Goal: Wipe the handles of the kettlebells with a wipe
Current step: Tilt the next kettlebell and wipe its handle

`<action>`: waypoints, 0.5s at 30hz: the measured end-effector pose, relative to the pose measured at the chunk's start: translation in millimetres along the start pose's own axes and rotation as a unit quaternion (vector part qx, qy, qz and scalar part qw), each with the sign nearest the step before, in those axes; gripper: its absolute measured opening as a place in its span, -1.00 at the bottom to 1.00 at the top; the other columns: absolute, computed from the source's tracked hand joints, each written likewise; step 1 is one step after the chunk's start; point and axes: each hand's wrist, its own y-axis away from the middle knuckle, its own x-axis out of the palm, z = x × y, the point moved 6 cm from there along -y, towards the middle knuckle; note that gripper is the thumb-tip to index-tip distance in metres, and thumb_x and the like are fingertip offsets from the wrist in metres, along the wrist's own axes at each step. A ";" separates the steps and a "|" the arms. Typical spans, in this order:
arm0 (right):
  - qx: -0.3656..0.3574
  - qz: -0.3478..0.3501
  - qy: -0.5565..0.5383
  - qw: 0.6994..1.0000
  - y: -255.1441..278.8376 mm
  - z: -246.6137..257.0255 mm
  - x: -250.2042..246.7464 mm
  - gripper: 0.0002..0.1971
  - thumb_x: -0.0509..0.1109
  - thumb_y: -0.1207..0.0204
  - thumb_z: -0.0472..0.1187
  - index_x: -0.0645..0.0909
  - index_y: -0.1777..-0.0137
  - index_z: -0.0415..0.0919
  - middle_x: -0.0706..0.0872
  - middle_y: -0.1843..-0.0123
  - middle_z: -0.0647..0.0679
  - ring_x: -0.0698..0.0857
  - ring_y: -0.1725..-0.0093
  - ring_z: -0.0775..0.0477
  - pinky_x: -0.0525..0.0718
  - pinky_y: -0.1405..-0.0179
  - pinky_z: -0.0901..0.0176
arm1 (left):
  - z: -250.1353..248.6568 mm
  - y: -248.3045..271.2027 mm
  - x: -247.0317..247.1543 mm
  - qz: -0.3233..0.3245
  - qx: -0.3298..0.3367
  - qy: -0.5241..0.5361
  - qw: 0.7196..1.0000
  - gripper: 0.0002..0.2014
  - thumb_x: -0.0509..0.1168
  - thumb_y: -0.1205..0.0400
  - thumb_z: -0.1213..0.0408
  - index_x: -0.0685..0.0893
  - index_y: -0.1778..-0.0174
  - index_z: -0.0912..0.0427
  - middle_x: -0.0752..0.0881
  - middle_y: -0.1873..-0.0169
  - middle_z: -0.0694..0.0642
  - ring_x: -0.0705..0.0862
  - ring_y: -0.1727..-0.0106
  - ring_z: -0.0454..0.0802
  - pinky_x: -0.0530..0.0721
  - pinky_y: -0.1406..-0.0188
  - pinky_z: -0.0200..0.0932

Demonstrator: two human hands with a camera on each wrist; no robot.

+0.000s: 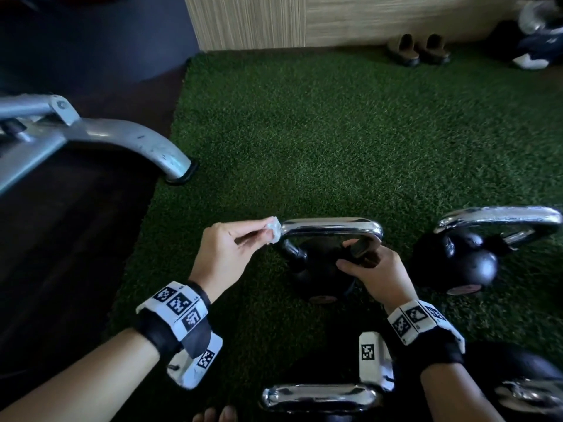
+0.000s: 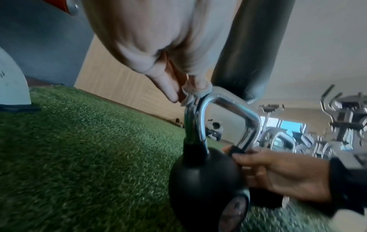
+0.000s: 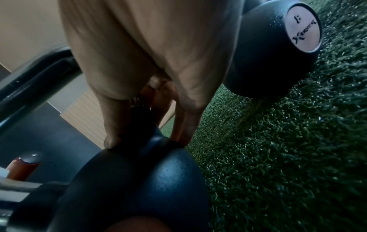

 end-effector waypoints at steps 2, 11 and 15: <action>-0.001 0.001 -0.002 1.000 0.4 0.4 0.0 -0.63 0.79 -0.25 -0.07 0.81 -0.01 0.27 0.89 0.05 0.20 0.83 -0.06 0.14 0.79 -0.26 -0.11 | 5.1 6.2 1.7 -0.006 -0.007 0.016 1.000 -0.70 0.55 -0.59 0.38 0.84 -0.25 0.18 0.85 -0.17 -0.06 0.82 -0.23 -0.18 0.77 -0.28 -0.20; -0.015 -0.014 -0.006 1.000 2.3 3.7 -2.5 -0.64 0.81 -0.22 -0.10 0.83 0.01 0.20 0.90 0.06 0.12 0.84 -0.02 0.18 0.79 -0.22 -0.01 | 56.0 32.9 30.5 -0.024 -0.185 0.167 0.968 -0.75 0.57 -0.56 0.36 0.89 -0.07 -0.06 0.88 -0.10 -0.03 0.84 -0.23 -0.08 0.78 -0.32 -0.01; -0.017 -0.027 0.007 0.999 6.0 8.1 -4.5 -0.65 0.80 -0.25 -0.12 0.82 0.00 0.15 0.88 0.05 0.08 0.82 0.03 0.23 0.75 -0.12 0.20 | 69.3 43.0 53.9 -0.045 -0.203 0.108 0.972 -0.77 0.62 -0.52 0.22 0.89 -0.10 0.04 0.89 -0.01 -0.10 0.85 -0.15 -0.18 0.76 -0.36 0.08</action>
